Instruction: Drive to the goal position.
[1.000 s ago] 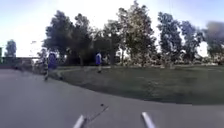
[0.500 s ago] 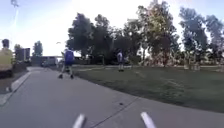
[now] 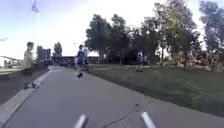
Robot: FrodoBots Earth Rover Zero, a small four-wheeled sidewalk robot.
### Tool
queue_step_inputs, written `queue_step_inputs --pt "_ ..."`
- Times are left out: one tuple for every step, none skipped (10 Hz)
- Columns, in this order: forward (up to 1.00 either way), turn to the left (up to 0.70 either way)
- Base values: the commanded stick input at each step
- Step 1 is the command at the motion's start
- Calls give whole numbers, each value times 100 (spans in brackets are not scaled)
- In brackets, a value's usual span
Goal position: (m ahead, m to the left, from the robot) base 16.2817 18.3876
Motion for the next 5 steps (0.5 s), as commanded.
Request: queue_step_inputs --pt "0 7" --pt "0 0" --pt "0 0" --pt "0 0" --pt "0 0"
